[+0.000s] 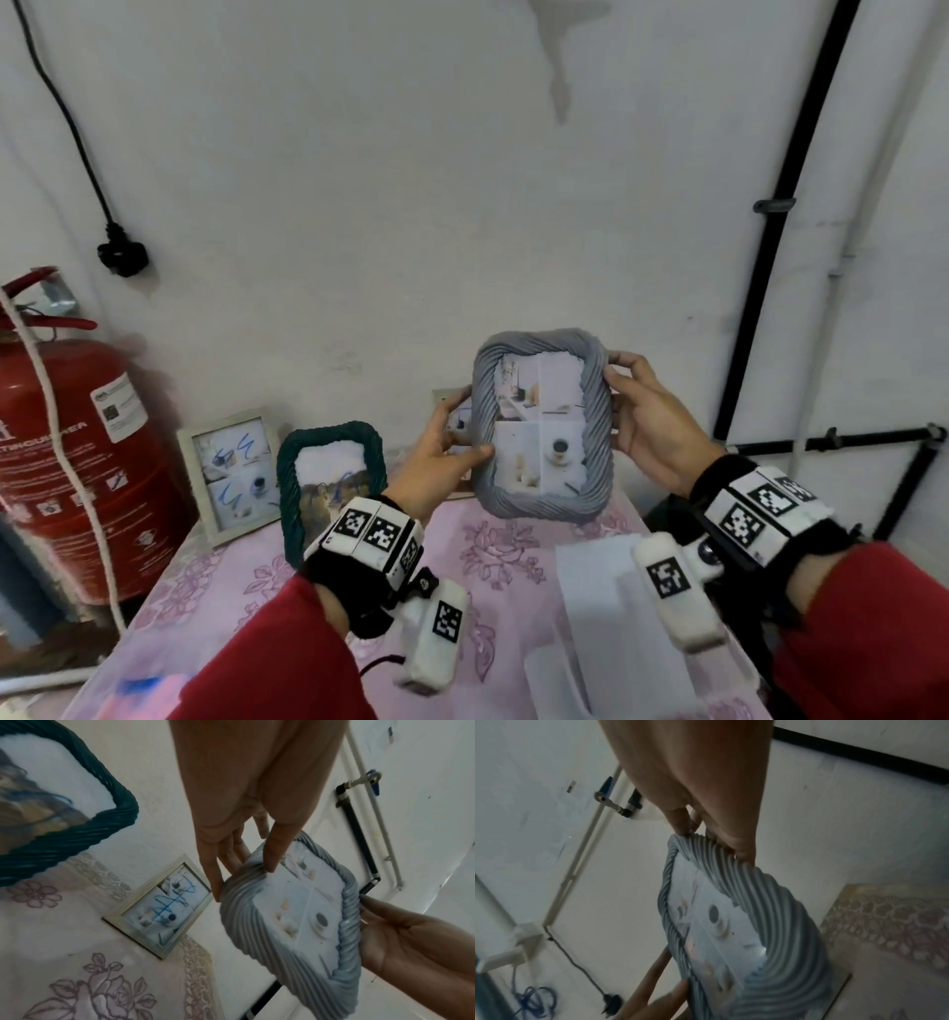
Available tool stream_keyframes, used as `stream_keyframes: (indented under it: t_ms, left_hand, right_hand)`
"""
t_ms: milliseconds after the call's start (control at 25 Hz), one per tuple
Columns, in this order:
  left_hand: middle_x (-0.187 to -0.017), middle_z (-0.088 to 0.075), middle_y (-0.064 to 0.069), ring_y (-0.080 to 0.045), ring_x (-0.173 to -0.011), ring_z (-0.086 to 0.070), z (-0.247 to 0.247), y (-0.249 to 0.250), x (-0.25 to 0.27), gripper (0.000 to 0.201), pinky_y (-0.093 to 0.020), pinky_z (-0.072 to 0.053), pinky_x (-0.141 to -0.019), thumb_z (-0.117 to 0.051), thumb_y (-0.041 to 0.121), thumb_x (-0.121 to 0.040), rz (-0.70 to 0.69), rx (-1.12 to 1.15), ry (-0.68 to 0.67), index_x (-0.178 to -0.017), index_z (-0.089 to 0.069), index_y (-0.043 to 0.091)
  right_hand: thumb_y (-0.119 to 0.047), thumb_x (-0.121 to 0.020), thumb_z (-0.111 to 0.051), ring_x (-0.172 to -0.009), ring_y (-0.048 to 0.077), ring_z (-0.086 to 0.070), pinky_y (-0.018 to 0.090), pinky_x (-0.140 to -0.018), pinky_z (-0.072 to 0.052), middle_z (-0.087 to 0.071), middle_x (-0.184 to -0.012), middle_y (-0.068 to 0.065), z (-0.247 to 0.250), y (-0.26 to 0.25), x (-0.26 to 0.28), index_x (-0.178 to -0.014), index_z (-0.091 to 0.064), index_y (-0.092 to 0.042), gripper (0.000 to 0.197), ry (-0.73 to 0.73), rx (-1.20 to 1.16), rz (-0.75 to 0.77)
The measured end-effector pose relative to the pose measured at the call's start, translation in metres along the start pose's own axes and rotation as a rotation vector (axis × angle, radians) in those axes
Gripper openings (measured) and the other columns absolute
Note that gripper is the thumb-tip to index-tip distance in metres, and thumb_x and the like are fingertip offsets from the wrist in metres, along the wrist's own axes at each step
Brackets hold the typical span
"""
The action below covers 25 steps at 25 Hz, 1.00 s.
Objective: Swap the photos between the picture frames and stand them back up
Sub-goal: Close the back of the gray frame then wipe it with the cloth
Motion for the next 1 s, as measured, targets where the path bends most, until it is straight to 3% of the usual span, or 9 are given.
stream_keyframes:
  t_ms: [200, 480, 800, 1000]
  left_hand:
    - [-0.100, -0.054, -0.014, -0.023, -0.087, -0.060, -0.013, -0.029, -0.042, 0.067, -0.036, -0.058, -0.074, -0.053, -0.010, -0.087, -0.012, -0.025, -0.016, -0.138, -0.035, 0.028]
    - [-0.106, -0.051, -0.020, -0.029, -0.089, -0.059, -0.038, -0.095, -0.083, 0.068, -0.044, -0.056, -0.079, -0.054, -0.011, -0.086, 0.040, -0.044, -0.048, -0.139, -0.033, 0.027]
    - [-0.095, -0.051, -0.005, -0.019, -0.082, -0.057, -0.050, -0.139, -0.110, 0.070, -0.029, -0.057, -0.066, -0.053, -0.014, -0.084, 0.065, -0.124, -0.055, -0.138, -0.032, 0.026]
    - [-0.087, -0.049, -0.005, -0.017, -0.075, -0.056, -0.050, -0.144, -0.108, 0.069, -0.025, -0.057, -0.061, -0.051, -0.017, -0.084, 0.064, -0.093, -0.050, -0.135, -0.034, 0.026]
  right_hand:
    - [-0.024, -0.100, -0.036, -0.067, 0.016, -0.051, 0.033, -0.060, -0.041, -0.054, -0.078, -0.001, 0.035, 0.009, -0.052, -0.095, -0.049, -0.031, 0.015, -0.014, 0.059, -0.062]
    - [-0.025, -0.099, -0.035, -0.069, 0.016, -0.053, 0.032, -0.060, -0.042, -0.057, -0.079, 0.000, 0.092, 0.058, -0.088, -0.096, -0.048, -0.031, 0.014, 0.008, 0.157, -0.167]
    - [-0.021, -0.100, -0.032, -0.070, 0.015, -0.051, 0.030, -0.060, -0.040, -0.054, -0.084, 0.001, 0.111, 0.092, -0.094, -0.098, -0.043, -0.028, 0.014, 0.070, 0.175, -0.226]
    - [-0.021, -0.100, -0.034, -0.067, 0.017, -0.051, 0.032, -0.063, -0.042, -0.055, -0.077, 0.003, 0.111, 0.094, -0.088, -0.097, -0.043, -0.027, 0.011, 0.061, 0.136, -0.270]
Point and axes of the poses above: each hand's wrist, its own x-axis away from the middle knuckle, its own z-axis out of the back of the hand, y = z × x, the point moved 2 cm from there along -x, towards the middle knuckle
